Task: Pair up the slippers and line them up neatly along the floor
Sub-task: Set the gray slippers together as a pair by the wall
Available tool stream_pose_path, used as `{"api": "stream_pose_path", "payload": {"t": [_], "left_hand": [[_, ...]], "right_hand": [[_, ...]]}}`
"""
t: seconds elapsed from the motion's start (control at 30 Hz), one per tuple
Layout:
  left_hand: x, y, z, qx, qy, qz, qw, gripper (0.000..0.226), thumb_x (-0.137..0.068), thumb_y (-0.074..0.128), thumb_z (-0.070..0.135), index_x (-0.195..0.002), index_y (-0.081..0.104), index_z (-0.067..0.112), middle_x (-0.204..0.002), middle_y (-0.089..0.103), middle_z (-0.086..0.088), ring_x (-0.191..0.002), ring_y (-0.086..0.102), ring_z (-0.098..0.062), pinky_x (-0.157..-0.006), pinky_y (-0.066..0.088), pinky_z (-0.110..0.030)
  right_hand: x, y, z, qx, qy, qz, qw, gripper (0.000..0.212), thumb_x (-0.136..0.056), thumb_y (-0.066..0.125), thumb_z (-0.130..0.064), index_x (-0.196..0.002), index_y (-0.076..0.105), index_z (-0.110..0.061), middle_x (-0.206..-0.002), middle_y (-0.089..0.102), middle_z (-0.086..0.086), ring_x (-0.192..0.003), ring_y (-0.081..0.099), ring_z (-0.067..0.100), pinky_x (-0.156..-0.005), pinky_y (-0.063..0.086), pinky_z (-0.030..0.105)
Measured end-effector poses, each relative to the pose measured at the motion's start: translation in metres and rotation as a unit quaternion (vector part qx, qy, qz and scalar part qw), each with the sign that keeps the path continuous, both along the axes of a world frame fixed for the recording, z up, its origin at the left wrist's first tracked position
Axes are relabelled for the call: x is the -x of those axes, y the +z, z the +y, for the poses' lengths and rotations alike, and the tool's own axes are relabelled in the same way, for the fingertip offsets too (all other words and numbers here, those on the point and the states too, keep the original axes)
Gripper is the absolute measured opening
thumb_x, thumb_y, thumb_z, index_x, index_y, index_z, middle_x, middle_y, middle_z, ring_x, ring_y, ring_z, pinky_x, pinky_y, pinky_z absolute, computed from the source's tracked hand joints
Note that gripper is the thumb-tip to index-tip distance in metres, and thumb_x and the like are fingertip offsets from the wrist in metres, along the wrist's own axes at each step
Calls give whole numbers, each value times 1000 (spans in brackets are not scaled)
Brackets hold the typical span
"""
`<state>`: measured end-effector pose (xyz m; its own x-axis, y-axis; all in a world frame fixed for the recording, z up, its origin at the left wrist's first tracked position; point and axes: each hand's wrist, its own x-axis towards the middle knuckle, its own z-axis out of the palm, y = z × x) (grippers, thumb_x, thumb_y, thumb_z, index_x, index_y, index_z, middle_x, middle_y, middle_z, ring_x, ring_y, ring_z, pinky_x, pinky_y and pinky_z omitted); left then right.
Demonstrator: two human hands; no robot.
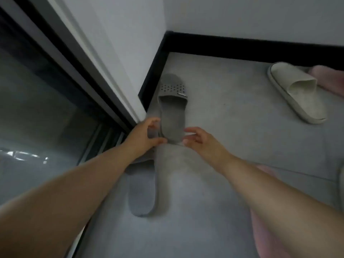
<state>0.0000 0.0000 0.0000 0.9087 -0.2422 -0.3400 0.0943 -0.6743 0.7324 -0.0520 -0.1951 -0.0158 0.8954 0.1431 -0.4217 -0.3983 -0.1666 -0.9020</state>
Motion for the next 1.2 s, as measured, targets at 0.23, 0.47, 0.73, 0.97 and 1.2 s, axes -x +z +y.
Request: {"api": "stream_pose_path", "payload": {"t": [0.23,0.47,0.73,0.97,1.2], "left_hand": [[6,-11,31,-136,-107,99,980,136,-31,73,74,-146,18,25,-153,26,-2,-141,24,-23,-118,22,-41],[-3,-29,36,-219,-232,33,947,121,-59,78,52,-147,-1,27,-157,12,-2,-145,8,-24,-118,-4,-42],[-3,-36,40,-209,-189,38,959,130,-53,78,57,-146,-10,32,-158,9,-2,-146,3,-25,-118,-9,-50],[-3,-32,39,-182,-178,45,966,134,-52,80,53,-145,-14,32,-158,11,-3,-146,5,-23,-120,-6,-49],[-7,-27,36,-184,-192,34,963,134,-53,82,50,-145,-13,31,-158,12,1,-146,9,-24,-120,-1,-47]], "right_hand": [[-5,5,10,0,-70,59,996,55,-87,61,-12,-137,37,-14,-138,46,8,-106,51,13,-69,47,7],[-78,-18,26,83,-101,-3,991,76,-88,60,-16,-147,12,-16,-155,21,6,-138,30,24,-102,35,29],[-132,-26,29,300,40,-133,944,50,-90,53,-7,-137,43,-19,-153,20,15,-140,28,27,-113,18,23],[-137,-22,17,387,-62,-144,909,40,-87,45,2,-125,46,-9,-123,58,19,-109,56,31,-88,42,34],[-110,-15,1,409,-119,-109,898,43,-82,42,-1,-117,63,-14,-124,62,14,-117,54,32,-98,40,32]]}}
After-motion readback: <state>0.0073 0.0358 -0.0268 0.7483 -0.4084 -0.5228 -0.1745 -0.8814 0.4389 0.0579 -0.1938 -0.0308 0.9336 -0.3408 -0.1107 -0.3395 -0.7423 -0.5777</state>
